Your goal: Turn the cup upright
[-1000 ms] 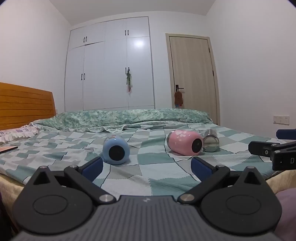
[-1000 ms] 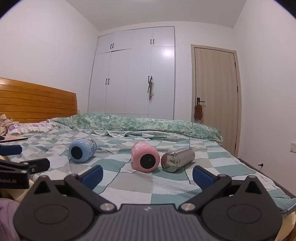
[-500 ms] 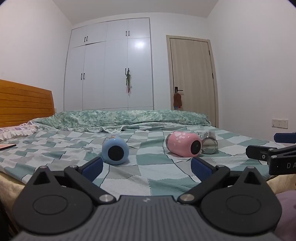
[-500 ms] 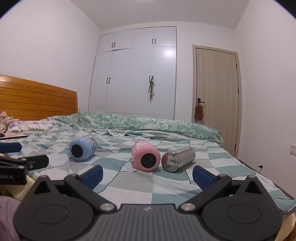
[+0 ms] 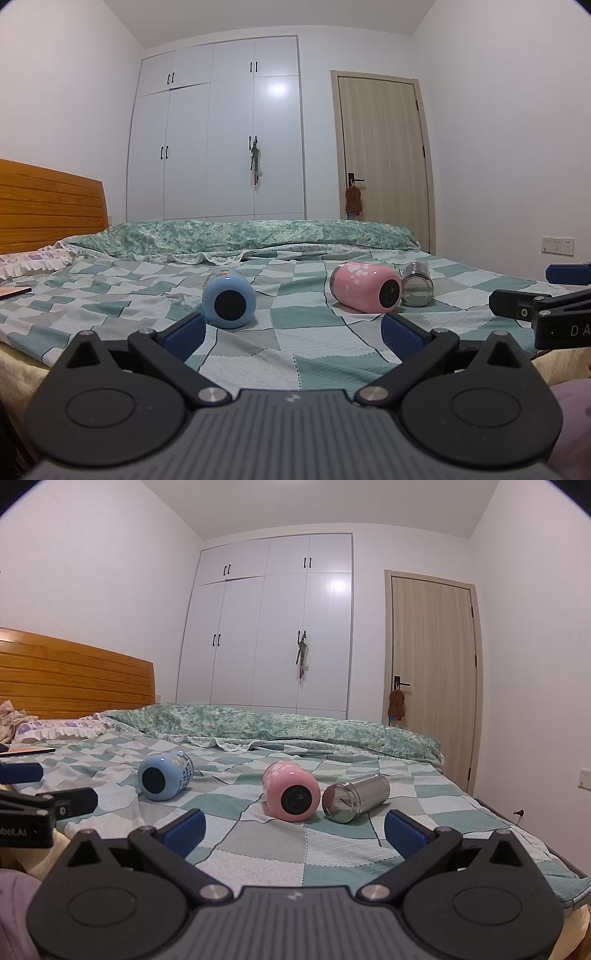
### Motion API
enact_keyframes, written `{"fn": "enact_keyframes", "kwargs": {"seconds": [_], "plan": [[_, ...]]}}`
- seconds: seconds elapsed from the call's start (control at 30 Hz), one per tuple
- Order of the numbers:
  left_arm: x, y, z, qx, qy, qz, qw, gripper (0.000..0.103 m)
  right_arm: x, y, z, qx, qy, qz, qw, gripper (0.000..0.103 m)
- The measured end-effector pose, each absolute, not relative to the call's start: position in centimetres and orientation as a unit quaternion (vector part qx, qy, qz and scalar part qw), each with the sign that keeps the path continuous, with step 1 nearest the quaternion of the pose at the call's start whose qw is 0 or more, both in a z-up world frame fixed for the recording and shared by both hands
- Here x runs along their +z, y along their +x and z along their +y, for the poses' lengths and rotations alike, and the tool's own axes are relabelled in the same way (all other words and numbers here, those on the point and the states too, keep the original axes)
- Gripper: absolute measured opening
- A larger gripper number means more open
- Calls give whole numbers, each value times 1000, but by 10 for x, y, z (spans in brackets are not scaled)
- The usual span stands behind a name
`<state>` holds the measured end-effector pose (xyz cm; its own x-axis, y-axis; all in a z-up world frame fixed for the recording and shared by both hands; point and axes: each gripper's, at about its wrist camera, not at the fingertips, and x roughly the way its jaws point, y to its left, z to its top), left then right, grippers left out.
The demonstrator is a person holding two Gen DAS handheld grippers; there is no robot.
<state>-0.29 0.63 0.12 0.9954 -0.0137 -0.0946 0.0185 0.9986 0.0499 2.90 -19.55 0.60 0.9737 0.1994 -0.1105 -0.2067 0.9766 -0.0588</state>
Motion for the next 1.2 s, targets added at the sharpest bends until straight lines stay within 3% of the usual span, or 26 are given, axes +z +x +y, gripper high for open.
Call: {"fn": "enact_keyframes", "kwargs": {"seconds": [1.2], "plan": [[3,-4,5,-8,24,44,999,103,6,28,-195,102,-37,51,993,103]]}}
